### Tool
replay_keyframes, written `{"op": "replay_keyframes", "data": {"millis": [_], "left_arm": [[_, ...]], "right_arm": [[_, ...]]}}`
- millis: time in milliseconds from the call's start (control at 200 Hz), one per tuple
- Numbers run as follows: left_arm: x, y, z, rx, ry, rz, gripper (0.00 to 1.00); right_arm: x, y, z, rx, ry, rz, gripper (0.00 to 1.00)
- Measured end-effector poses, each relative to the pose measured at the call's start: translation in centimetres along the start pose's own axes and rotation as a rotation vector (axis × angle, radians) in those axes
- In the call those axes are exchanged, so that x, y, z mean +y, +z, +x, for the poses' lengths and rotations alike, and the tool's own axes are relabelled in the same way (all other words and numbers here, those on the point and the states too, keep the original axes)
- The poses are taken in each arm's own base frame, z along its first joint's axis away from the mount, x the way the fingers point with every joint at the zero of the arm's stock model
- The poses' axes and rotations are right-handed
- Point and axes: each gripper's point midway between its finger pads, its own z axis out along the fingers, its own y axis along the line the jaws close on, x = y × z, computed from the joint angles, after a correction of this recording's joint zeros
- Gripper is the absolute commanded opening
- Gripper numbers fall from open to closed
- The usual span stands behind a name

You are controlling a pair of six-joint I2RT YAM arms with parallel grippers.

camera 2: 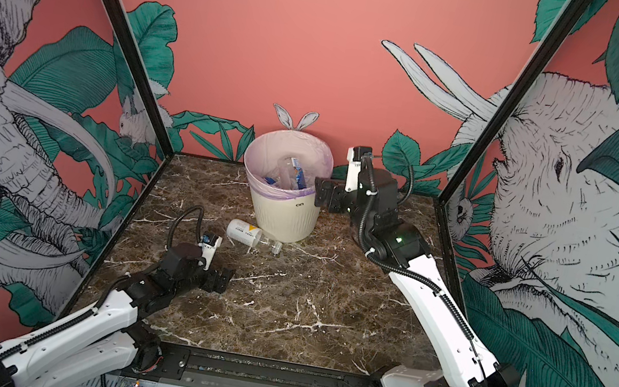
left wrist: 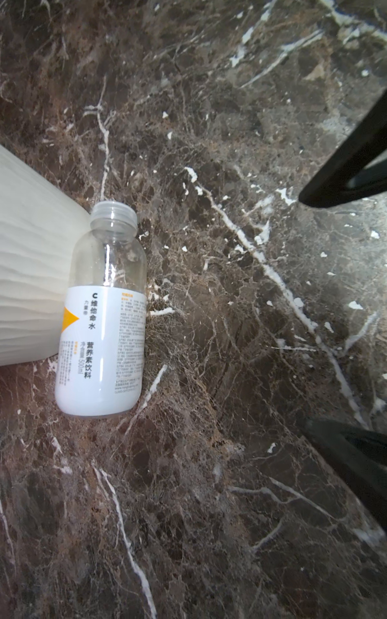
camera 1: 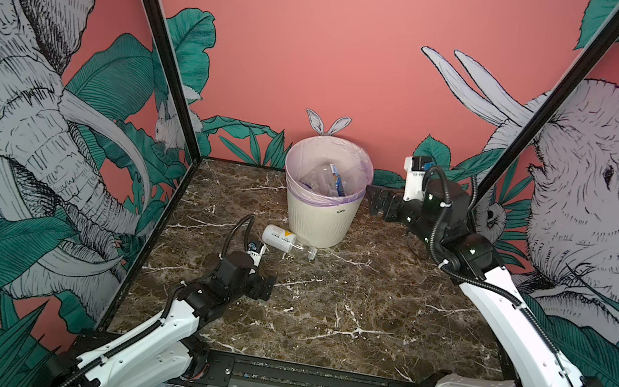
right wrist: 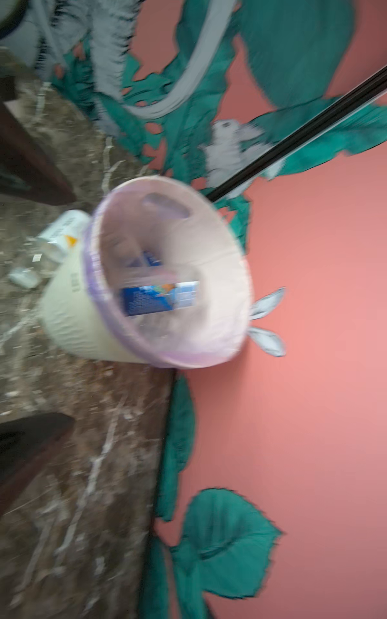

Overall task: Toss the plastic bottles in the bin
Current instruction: 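Open the right gripper above the bin and withdraw it, then lower the left gripper onto the white-labelled bottle while the right gripper draws back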

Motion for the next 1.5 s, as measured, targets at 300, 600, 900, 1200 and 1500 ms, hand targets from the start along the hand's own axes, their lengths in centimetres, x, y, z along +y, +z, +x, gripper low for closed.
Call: {"op": "replay_keyframes", "data": {"millis": [300, 600, 900, 1200, 1500], "left_arm": [[-0.4, 1.2, -4.3, 0.0, -0.199, -0.049, 1.0], [-0.6, 3.0, -6.2, 0.026, -0.51, -0.094, 1.0], [-0.7, 4.6, -5.3, 0.053, -0.748, -0.119, 1.0], [-1.3, 7.0, -5.2, 0.062, -0.903, -0.107, 1.0], [-1.5, 10.1, -5.9, 0.062, -1.037, -0.085, 0.99]], "right_arm": [[-4.7, -2.6, 11.8, 0.17, -0.042, 0.121, 0.99], [-9.6, -6.2, 21.0, 0.279, -0.036, 0.257, 1.0], [-12.2, -7.6, 26.7, 0.35, 0.042, 0.328, 0.99], [-12.8, -8.2, 29.1, 0.341, 0.094, 0.34, 0.99], [-12.6, -9.0, 28.0, 0.243, 0.121, 0.309, 0.99]]}}
